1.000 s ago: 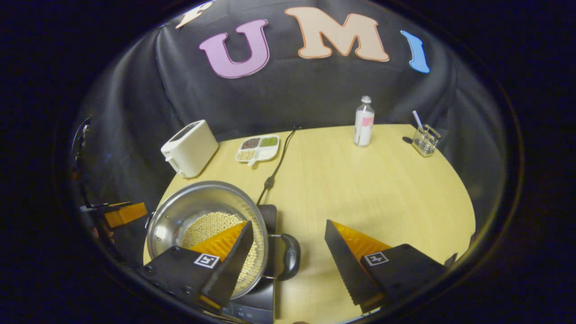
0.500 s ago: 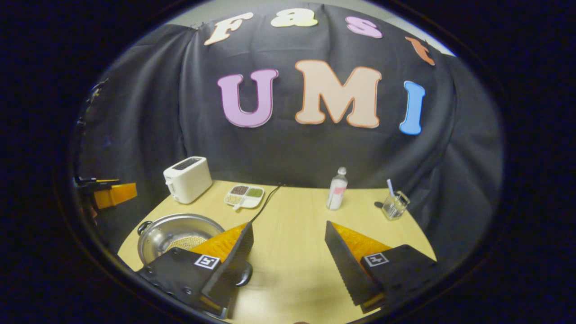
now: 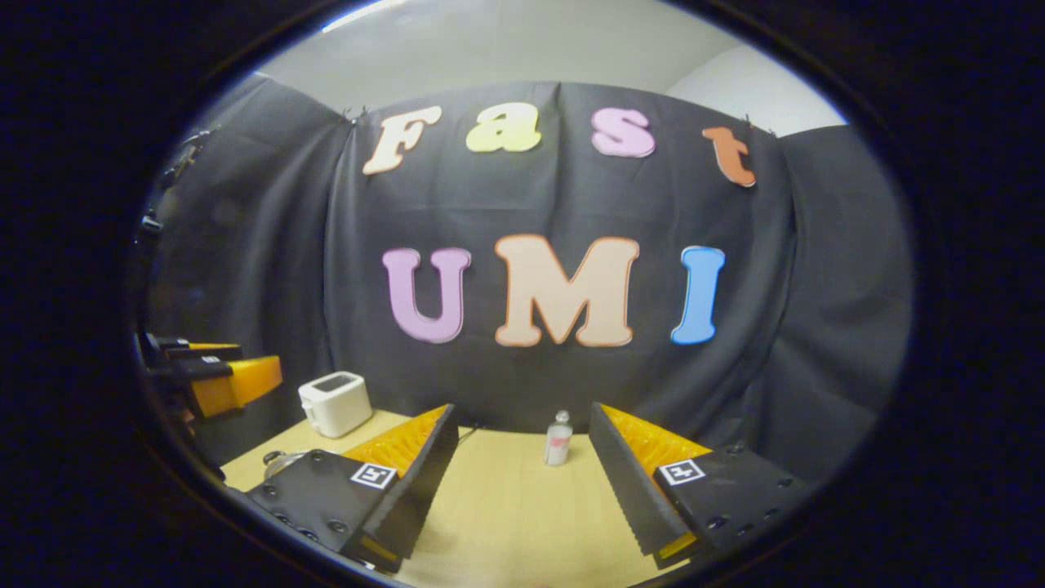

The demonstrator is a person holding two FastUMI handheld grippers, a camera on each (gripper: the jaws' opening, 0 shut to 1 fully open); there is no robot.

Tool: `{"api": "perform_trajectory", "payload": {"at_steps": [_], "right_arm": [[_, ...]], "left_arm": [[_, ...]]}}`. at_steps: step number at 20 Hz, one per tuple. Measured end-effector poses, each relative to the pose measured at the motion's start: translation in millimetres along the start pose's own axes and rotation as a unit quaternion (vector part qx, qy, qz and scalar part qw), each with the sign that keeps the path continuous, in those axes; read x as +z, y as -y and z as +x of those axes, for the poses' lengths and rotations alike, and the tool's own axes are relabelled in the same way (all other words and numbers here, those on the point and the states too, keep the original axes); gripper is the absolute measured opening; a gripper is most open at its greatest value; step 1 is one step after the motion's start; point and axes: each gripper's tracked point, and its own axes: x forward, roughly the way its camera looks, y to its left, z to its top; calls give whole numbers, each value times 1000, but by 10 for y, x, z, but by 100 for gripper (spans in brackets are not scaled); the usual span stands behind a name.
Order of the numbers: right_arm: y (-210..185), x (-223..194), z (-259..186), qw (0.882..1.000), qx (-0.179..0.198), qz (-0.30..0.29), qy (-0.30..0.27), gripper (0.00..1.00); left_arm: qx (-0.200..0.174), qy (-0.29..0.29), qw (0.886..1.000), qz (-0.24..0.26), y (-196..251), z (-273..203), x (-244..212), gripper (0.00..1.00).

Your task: First push the handle of the pot to place it horizontally, then grasp the pot with both hands and set it on the induction cooktop.

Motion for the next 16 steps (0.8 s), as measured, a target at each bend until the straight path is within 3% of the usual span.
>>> {"api": "perform_trajectory", "payload": {"at_steps": [4, 7, 8, 9, 11, 13, 15, 16], "right_arm": [[352, 436, -246, 999, 12, 9, 34, 96], [543, 580, -316, 999, 20, 8, 47, 96], [592, 617, -343, 998, 21, 7, 54, 96], [630, 660, -358, 998, 21, 7, 60, 100], [751, 707, -378, 997, 16, 4, 69, 95], [817, 729, -376, 997, 13, 5, 71, 100], [894, 782, -368, 997, 10, 7, 77, 100], [933, 803, -356, 997, 8, 7, 79, 95]], "left_arm": [[-1, 28, 1000, 10, 423, -245, 258, 87], [-3, 34, 999, 5, 689, -391, 297, 92], [-1, 33, 999, 5, 735, -429, 285, 88], [1, 33, 999, 7, 756, -443, 281, 92], [8, 37, 999, 18, 787, -477, 302, 87], [17, 50, 998, 30, 788, -481, 375, 93], [20, 65, 997, 35, 834, -497, 464, 89], [17, 70, 997, 35, 862, -489, 486, 89]]}}
